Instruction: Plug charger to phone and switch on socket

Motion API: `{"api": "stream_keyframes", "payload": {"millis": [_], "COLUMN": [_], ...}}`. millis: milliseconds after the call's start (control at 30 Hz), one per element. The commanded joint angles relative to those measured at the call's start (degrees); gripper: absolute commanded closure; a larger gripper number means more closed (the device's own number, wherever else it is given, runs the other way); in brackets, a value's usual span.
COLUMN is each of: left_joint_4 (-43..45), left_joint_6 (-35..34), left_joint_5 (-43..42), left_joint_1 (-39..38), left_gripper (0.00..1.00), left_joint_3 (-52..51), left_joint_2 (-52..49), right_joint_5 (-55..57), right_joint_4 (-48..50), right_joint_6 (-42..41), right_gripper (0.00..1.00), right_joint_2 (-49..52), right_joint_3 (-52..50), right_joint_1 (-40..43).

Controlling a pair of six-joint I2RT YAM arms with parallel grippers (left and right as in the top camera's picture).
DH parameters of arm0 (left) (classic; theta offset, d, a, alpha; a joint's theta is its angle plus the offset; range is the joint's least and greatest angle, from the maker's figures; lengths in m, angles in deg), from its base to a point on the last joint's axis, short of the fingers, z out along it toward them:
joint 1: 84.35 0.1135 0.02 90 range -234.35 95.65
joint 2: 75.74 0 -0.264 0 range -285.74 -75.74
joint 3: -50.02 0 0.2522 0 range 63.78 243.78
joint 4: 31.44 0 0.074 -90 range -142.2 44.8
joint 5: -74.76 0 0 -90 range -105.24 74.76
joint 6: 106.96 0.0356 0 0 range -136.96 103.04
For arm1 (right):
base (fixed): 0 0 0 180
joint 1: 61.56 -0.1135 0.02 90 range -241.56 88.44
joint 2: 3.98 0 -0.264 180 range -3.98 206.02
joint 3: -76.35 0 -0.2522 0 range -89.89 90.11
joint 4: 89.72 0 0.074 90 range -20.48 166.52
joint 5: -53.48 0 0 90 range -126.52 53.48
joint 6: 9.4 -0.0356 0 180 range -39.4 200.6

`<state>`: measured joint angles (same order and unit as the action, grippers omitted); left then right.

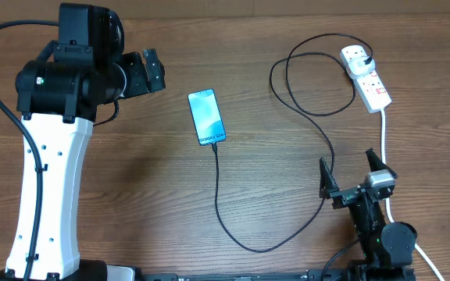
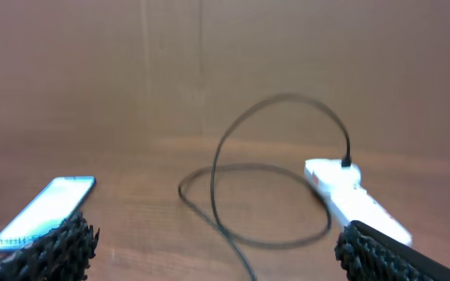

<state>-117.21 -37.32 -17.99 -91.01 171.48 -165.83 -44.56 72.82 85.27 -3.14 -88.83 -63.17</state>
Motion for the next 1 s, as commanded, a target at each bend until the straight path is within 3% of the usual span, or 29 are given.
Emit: {"api": "stream_keyframes", "payload": {"millis": [0, 300, 967], "left_joint_4": [0.2, 0.2, 0.2], "left_joint_6": [1.1, 1.1, 1.1], "left_joint_5": [0.2, 0.2, 0.2], "left_joint_1": [0.3, 0.3, 0.3], "left_gripper": [0.00, 0.00, 0.00], "left_joint_3": [-0.1, -0.1, -0.1], "left_joint_2": [-0.2, -0.2, -0.2], "right_joint_5": [1.9, 8.0, 7.9], "right_joint_4": [-0.7, -1.3, -1.3], "right_joint_6": [-0.3, -4.7, -1.6], "right_gripper": [0.00, 0.00, 0.00], "right_joint_2": [-0.7, -0.7, -0.7], "right_joint_3": [-0.6, -0.6, -0.6], "right_joint_1": [-0.4, -0.4, -0.3]}}
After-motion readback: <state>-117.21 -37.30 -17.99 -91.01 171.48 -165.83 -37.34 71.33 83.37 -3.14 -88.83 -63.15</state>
